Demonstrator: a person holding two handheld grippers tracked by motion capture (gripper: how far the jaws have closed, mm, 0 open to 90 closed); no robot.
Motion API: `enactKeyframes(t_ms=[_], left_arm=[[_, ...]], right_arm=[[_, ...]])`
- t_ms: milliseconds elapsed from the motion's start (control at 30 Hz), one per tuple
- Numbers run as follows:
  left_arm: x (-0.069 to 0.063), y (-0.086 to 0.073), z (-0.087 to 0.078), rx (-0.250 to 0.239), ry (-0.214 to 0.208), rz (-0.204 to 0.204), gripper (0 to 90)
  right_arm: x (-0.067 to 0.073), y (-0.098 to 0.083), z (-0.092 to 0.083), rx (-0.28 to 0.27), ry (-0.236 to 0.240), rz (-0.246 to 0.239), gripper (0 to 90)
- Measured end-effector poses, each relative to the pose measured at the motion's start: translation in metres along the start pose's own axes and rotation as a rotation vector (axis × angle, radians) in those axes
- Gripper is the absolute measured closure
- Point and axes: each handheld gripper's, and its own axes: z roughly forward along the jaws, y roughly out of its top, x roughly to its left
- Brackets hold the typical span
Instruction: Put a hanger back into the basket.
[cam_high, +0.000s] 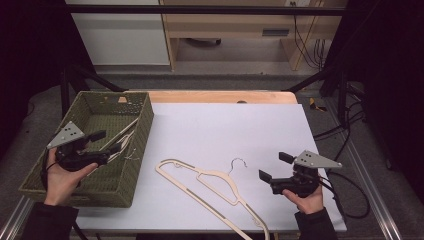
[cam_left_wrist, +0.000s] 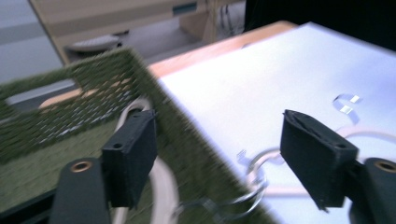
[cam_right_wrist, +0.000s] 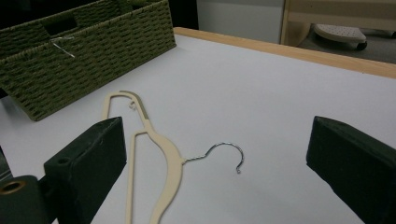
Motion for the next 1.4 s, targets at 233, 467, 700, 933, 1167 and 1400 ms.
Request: enactKeyframes(t_ms=[233,467,700,933,1167,1400], left_arm=[[-0.039,0.008,0.012,-0.074,-0.049,0.011,15.4],[-0.077,0.013,0.029,-0.117,-0.097,0.017,12.4],[-0.108,0.014,0.051,-0.108,-0.161,0.034,12.0],[-0.139,0.018,0.082,-0.073,-0.197,0.060,11.2],[-0.161,0.019,0.107,-0.050,-0.226,0.061,11.2],[-0.180,0.016,0.134,-0.004,-0.250,0.074,11.1]], right_arm=[[0.000,0.000,-0.001,0.002,0.003,0.001,5.6],[0.000,0.000,-0.004,-0.007,-0.001,0.001,5.6],[0.000,0.000,-0.005,-0.006,0.002,0.001,5.5],[0.000,0.000,-0.005,-0.007,-0.001,0.001,5.5],[-0.003,-0.003,-0.007,-0.006,0.004,0.004,5.6],[-0.002,-0.004,-0.007,-0.010,0.006,0.009,5.4]])
